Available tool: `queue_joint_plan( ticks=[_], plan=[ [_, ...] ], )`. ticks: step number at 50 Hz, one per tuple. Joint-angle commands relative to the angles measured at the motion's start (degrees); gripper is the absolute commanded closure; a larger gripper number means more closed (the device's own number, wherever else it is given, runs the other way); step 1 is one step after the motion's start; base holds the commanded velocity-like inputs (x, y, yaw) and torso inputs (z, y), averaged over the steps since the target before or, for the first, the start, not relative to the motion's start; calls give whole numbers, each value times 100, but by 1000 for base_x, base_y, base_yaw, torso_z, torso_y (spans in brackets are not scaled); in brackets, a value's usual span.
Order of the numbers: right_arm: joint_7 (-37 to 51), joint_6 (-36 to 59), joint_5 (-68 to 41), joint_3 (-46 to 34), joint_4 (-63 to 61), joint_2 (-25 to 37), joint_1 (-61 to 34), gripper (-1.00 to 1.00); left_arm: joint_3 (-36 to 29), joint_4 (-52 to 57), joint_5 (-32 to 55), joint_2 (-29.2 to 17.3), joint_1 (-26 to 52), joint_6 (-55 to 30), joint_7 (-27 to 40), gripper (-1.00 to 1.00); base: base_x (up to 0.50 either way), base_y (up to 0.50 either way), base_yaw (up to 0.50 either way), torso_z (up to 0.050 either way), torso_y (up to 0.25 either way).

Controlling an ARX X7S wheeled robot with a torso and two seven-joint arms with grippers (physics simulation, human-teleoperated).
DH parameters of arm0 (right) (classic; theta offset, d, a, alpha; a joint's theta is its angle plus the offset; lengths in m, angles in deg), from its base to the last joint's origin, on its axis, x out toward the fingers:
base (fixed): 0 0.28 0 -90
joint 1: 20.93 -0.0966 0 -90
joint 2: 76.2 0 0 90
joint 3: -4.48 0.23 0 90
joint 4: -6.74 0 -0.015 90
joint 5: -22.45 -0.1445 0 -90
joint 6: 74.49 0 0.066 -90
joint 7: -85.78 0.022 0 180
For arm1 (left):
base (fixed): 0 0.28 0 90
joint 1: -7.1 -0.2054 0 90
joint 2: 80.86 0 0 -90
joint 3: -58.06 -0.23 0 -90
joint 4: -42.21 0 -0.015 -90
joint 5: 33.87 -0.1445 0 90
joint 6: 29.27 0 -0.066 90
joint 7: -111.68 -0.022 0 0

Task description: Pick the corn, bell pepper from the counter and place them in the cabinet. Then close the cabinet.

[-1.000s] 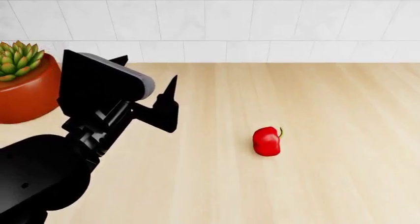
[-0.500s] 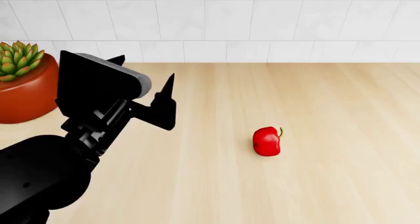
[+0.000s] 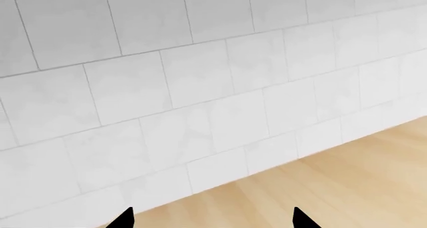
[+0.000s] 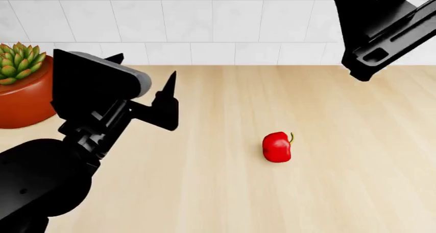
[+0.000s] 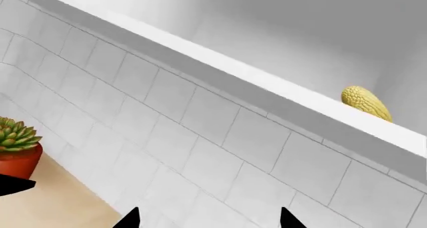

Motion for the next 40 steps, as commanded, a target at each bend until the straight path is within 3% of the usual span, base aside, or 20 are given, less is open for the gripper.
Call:
queue_joint_plan(
  ticks=[1, 21, 40],
  plan=[
    [-83, -480, -184, 363, -284, 476, 1500, -100, 29, 11, 24, -10, -5, 20, 49, -100, 0, 0, 0, 0, 0],
    [-648, -981, 409, 445, -3, 758, 3723, -100, -61, -48, -123, -3, -171, 224, -51, -100, 0, 0, 0, 0, 0],
    [-1165, -989, 1063, 213, -145, 754, 4408, -100, -2, -103, 60, 23, -116, 161, 33, -100, 0, 0, 0, 0, 0]
  ],
)
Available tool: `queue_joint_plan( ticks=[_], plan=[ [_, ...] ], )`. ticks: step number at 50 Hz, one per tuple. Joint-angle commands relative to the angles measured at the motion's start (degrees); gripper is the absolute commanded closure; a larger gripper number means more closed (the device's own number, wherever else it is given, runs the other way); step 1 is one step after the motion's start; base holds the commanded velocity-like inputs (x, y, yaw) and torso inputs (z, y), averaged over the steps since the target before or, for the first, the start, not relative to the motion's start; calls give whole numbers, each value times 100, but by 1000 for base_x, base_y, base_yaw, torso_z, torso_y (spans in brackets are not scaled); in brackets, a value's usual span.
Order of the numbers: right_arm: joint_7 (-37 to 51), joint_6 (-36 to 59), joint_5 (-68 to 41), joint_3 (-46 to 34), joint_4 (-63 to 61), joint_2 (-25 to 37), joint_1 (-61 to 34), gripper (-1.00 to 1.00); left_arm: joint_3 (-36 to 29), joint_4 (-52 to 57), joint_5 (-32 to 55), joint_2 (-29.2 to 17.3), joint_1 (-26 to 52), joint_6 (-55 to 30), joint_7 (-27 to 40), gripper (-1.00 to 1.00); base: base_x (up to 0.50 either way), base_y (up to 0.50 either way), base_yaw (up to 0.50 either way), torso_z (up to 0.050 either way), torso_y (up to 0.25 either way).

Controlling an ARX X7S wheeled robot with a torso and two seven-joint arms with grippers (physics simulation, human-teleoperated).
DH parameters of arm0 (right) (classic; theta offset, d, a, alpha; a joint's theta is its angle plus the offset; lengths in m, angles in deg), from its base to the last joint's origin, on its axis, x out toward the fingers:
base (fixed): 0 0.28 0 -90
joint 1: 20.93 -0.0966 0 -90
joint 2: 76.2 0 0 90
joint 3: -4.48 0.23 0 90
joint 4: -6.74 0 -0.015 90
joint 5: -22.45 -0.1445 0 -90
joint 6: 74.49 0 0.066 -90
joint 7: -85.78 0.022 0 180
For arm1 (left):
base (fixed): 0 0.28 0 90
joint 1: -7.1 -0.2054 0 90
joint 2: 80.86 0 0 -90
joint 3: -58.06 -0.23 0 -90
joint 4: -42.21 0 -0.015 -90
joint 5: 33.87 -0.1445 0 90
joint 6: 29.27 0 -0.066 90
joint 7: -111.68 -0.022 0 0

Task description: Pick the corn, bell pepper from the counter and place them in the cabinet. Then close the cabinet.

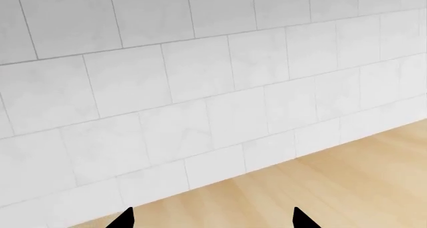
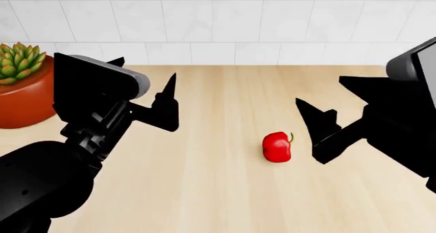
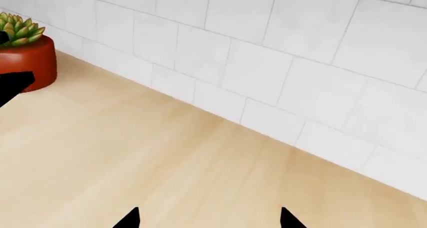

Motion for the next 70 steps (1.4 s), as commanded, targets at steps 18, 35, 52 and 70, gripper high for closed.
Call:
queue_joint_plan(
  ticks=[18, 35, 52, 70],
  plan=[
    [-1196, -593, 864, -36, -182, -133, 1306, -100, -71, -43, -51, -5, -24, 74, -6, -100, 0, 0, 0, 0, 0],
    [-1301, -667, 1263, -150, 56, -236, 1473, -100, -80, -28, -71, -43, -67, 132, -9, -100, 0, 0, 0, 0, 0],
    [-1425, -362, 1884, -698, 474, -624, 1148, -100, -117, -54, -121, -38, -78, 204, -27, -100, 0, 0, 0, 0, 0],
    [-1415, -194, 2212, -1045, 816, -927, 964, -100, -50, -2, 3, -84, -58, 177, 39, -100, 0, 0, 0, 0, 0]
  ],
)
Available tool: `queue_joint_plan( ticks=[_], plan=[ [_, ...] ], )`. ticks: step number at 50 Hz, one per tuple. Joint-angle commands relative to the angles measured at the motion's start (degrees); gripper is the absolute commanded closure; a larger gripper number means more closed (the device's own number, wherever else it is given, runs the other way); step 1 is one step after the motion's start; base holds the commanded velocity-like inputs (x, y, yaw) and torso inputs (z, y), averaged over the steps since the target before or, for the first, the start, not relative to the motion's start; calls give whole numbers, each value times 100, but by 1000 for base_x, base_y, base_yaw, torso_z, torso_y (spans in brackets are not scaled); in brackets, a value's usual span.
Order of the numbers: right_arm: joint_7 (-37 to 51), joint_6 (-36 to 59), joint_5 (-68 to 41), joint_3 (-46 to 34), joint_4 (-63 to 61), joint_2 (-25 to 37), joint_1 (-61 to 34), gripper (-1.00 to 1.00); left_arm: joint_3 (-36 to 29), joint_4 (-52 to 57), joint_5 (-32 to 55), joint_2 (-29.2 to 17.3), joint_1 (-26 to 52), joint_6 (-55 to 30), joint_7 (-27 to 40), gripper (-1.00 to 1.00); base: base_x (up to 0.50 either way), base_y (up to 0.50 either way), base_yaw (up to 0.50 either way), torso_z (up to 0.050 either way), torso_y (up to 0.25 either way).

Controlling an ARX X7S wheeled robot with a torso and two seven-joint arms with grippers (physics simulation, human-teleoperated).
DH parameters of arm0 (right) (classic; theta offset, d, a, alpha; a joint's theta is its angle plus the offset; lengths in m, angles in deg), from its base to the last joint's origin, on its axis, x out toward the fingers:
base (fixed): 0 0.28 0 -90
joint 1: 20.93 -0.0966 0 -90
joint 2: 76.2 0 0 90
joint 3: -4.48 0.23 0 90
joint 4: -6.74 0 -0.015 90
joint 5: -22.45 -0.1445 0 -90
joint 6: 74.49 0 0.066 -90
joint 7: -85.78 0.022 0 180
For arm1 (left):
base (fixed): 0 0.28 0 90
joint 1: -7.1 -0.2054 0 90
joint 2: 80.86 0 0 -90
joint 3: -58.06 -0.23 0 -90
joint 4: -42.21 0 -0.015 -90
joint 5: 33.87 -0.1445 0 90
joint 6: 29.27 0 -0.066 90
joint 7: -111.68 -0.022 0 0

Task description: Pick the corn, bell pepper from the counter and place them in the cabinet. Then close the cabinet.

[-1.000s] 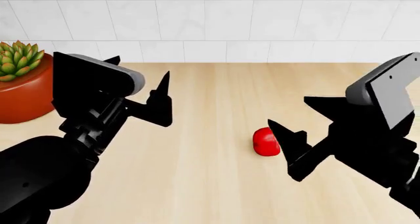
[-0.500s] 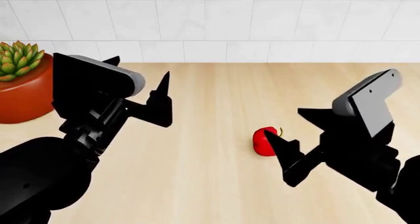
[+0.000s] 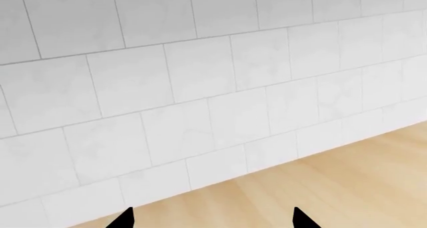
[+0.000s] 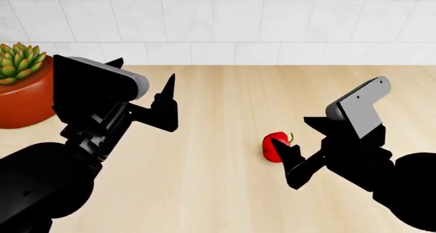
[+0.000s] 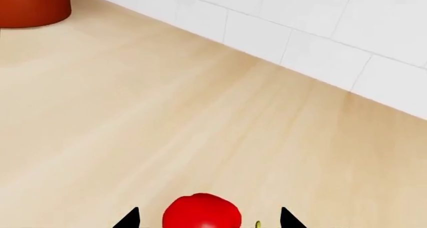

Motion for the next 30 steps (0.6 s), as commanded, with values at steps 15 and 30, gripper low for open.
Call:
queue_joint_plan(
  ticks=[15, 30],
  plan=[
    [-218, -94, 542, -411, 446, -310, 91, -100, 25, 10, 63, -33, -8, 34, 26, -100, 0, 0, 0, 0, 0],
    [-333, -188, 687, -560, 669, -474, 188, -100, -2, -33, 12, -38, -55, 114, -11, -100, 0, 0, 0, 0, 0]
  ],
)
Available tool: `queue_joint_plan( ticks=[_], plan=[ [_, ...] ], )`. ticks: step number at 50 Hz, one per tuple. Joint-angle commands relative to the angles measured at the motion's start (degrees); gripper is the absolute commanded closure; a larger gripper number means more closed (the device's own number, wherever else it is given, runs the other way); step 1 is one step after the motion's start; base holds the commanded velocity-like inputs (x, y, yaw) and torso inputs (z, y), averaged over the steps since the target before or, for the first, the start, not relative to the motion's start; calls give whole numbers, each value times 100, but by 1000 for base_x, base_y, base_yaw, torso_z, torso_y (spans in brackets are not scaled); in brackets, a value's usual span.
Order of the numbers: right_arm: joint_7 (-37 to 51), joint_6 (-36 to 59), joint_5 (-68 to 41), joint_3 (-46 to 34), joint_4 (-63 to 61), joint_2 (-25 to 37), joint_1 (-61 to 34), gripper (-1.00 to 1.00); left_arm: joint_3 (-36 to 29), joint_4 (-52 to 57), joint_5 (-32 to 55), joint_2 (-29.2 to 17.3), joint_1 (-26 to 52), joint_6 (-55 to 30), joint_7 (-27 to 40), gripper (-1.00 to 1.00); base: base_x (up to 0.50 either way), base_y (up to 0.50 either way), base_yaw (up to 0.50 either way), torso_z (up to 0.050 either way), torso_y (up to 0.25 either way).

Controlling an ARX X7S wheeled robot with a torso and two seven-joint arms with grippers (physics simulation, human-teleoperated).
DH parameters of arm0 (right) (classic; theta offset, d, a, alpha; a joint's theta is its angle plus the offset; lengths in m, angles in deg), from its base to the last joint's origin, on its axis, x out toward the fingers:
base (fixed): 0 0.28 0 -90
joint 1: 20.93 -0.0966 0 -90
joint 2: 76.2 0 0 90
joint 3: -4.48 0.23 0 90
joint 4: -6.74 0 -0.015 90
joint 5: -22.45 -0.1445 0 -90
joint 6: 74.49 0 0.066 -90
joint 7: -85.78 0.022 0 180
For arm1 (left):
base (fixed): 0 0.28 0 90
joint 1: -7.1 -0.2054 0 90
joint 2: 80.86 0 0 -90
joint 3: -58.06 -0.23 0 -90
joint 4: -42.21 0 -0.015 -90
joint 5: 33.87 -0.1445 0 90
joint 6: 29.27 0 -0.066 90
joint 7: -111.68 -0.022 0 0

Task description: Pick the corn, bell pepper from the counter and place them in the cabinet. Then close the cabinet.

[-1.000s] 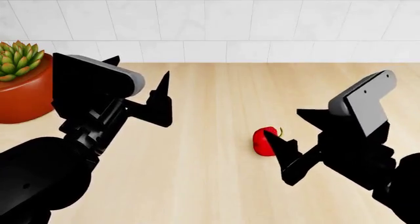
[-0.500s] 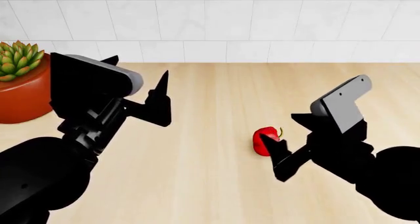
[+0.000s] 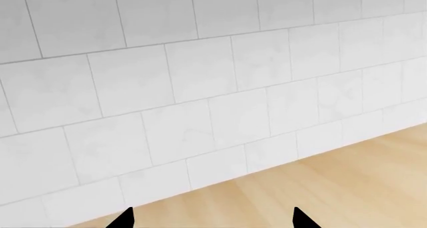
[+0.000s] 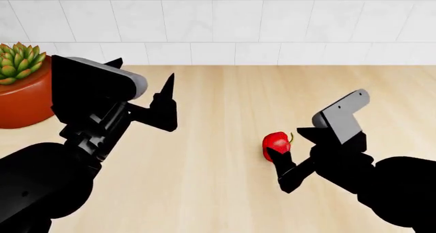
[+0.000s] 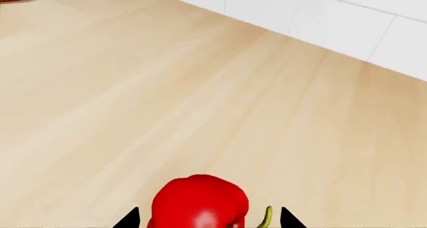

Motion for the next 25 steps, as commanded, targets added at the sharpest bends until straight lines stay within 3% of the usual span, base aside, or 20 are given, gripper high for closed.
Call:
queue_joint_plan(
  ticks=[1, 23, 24, 25],
  plan=[
    [-110, -77, 150, -141, 164, -144, 62, -100, -7, -14, -13, -10, -30, 43, -8, -100, 0, 0, 0, 0, 0],
    [-132, -76, 219, -251, 398, -229, 106, -100, -24, -1, 16, -34, -14, 51, 9, -100, 0, 0, 0, 0, 0],
    [-154, -97, 238, -255, 415, -232, 109, 100, -27, -4, 11, -35, -16, 54, 8, -100, 0, 0, 0, 0, 0],
    [-175, -117, 259, -260, 431, -235, 112, 100, -28, -6, 9, -36, -18, 56, 8, -100, 0, 0, 0, 0, 0]
  ],
)
